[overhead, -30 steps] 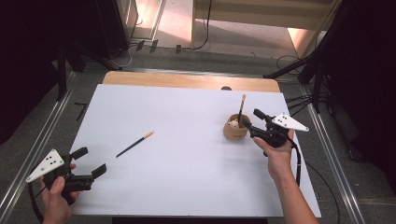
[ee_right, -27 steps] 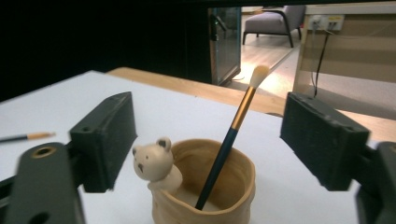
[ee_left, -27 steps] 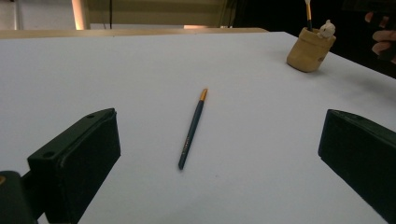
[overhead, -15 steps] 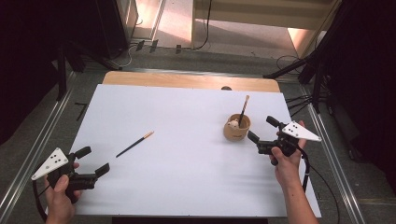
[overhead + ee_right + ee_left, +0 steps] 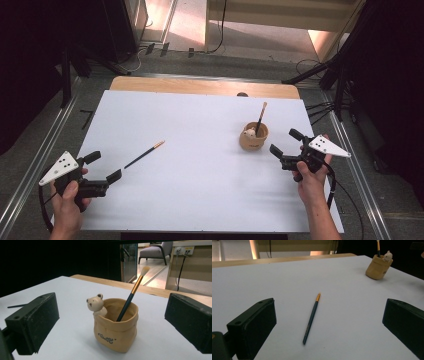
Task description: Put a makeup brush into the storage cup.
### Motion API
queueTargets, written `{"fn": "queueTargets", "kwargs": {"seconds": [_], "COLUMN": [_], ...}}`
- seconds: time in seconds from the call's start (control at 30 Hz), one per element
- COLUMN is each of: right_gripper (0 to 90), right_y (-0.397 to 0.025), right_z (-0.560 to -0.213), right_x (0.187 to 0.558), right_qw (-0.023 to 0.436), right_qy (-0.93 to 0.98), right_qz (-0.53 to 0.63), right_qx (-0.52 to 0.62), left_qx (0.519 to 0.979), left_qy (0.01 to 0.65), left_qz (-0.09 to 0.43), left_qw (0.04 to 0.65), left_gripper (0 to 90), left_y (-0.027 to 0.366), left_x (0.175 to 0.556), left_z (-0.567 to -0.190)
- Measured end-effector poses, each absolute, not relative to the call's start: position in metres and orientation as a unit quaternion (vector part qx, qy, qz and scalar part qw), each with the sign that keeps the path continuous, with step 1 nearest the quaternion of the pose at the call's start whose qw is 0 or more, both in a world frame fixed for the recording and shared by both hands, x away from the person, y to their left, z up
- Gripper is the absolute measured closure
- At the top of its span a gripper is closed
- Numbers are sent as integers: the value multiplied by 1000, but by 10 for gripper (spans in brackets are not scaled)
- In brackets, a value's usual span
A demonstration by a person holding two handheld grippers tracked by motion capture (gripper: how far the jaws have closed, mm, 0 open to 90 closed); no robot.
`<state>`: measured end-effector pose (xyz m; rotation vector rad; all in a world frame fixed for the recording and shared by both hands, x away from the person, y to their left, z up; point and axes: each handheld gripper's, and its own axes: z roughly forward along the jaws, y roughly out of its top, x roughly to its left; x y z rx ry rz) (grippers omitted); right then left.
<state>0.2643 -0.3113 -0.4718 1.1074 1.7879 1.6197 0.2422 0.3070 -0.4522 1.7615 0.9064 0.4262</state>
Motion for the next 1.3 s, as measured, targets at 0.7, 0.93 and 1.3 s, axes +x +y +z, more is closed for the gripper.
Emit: {"fn": "queueTargets", "kwargs": {"seconds": [0.7, 0.93, 1.3], "right_gripper": [0, 0, 0], "right_y": [-307, -307, -307], "right_z": [-475, -473, -474], "right_x": [264, 262, 262], "right_qw": [234, 236, 236], "right_qy": [658, 656, 659], "right_qz": [595, 598, 597], "right_qx": [398, 396, 393], "left_qx": [760, 753, 759], "left_qy": [372, 364, 354], "left_qz": [172, 181, 188], "left_qw": [505, 517, 513], "left_gripper": [0, 0, 0], "left_y": [285, 282, 268], "left_x": [270, 282, 307], "left_z": [-437, -431, -434]}}
